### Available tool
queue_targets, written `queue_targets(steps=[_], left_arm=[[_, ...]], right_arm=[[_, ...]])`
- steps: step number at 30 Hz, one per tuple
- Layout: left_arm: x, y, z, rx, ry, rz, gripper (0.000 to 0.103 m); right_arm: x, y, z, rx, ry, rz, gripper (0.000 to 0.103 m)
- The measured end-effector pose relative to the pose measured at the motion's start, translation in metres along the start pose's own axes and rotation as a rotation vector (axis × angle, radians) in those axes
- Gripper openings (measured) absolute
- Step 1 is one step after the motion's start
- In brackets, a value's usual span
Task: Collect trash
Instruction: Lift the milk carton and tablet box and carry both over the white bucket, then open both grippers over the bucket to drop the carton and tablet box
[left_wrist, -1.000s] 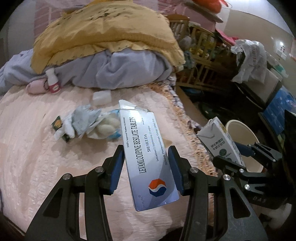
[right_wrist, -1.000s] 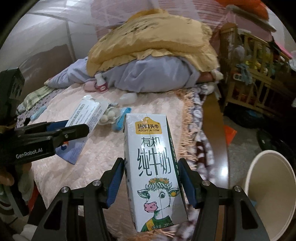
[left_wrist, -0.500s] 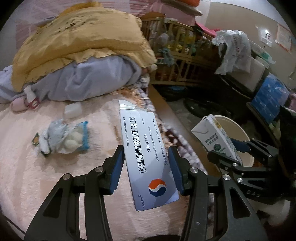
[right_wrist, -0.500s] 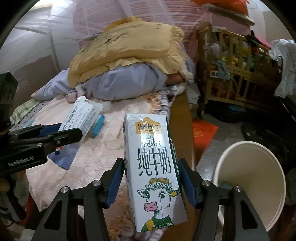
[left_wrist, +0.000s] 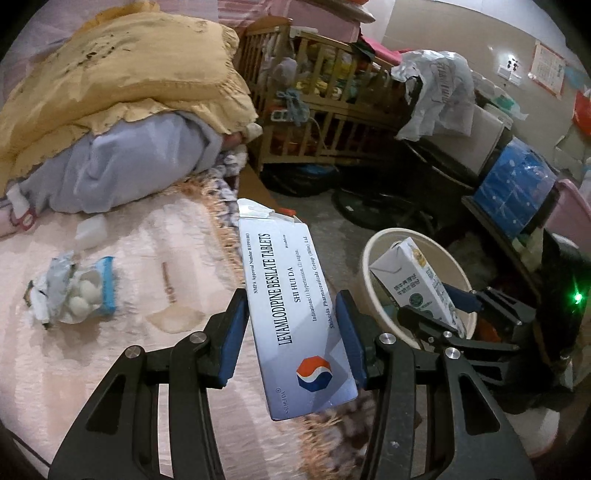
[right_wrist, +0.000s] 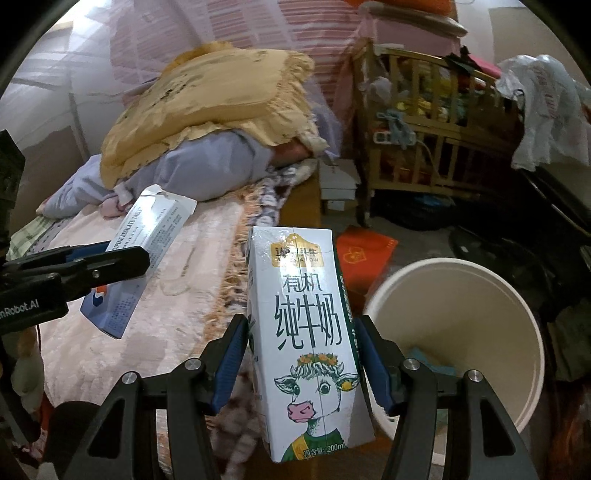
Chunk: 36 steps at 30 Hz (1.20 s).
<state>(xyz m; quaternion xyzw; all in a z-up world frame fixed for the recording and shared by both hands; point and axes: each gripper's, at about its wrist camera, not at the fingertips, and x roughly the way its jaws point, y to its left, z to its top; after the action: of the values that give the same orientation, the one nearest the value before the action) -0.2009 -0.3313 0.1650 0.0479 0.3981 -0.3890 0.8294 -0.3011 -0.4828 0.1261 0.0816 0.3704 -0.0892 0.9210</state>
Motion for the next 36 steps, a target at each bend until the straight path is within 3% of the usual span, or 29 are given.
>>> queue_targets(steps=[16,36], left_arm=[[0.027,-0.053,0.009,0.077,0.029,-0.055,0.046],[0.071,-0.084,0.017,0.080,0.097,-0.102,0.046]], right_arm=[[-0.004,-0.051,-0.011,0.095,0.020,-0.073,0.058],[-0.007,-0.096,-0.022,0.178,0.036,-0.136,0.058]])
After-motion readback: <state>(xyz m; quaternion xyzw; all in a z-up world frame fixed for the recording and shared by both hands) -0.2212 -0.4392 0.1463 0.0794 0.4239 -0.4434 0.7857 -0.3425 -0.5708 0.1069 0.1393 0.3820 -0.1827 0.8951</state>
